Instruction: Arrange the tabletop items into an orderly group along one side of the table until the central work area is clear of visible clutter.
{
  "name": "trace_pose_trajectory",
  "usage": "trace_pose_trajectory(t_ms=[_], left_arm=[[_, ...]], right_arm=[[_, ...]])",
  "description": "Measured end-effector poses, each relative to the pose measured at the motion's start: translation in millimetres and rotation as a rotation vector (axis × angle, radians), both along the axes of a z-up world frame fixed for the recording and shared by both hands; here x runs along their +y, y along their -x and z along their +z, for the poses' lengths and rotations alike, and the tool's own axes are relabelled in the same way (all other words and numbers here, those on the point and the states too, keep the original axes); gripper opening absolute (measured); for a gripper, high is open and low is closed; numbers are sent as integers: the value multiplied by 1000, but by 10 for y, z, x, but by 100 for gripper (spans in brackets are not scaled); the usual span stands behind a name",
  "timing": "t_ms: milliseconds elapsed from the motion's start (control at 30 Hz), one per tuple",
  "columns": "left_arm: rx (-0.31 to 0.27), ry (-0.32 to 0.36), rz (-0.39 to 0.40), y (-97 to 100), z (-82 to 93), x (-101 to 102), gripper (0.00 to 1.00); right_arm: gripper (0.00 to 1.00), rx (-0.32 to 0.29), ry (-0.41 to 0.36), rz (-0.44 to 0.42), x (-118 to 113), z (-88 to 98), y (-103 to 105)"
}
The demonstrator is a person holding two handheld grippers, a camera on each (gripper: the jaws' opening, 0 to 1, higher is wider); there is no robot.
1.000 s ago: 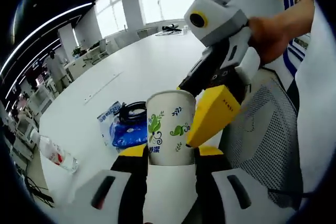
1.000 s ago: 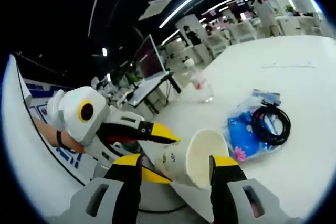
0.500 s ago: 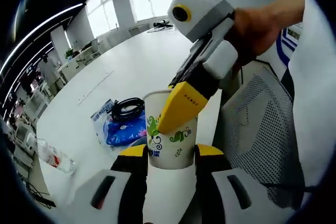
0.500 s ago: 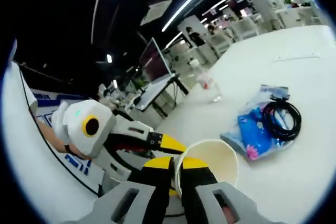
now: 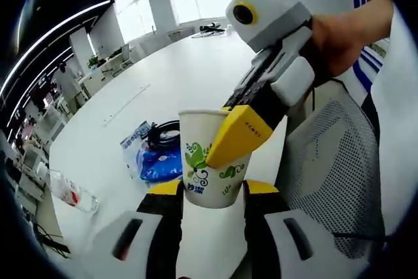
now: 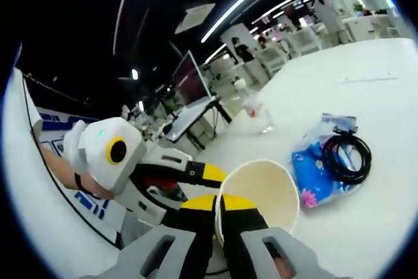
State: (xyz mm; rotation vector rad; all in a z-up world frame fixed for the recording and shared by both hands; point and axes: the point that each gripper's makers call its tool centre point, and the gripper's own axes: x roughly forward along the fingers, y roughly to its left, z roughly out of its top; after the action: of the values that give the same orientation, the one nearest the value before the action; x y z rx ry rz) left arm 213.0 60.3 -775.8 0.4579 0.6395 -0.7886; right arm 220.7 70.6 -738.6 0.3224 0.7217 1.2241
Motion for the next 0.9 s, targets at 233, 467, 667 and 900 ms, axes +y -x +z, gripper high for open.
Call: trace_pose_trajectory(t_ms=[233,467,667,900], left_arm=[[28,46,46,-42,30,42,32],[60,160,167,-115,97,101,32],[73,201,267,-152,79,281,32],[69,280,426,-271,135,646,32]], right_arm=[[0,-2,-2,-20,-90,-30,-116],[0,0,7,-37,-256,-45,-188],[0,6,8,-84,-492,-60,-311],[0,25,14,-160,-750,-74,-425]])
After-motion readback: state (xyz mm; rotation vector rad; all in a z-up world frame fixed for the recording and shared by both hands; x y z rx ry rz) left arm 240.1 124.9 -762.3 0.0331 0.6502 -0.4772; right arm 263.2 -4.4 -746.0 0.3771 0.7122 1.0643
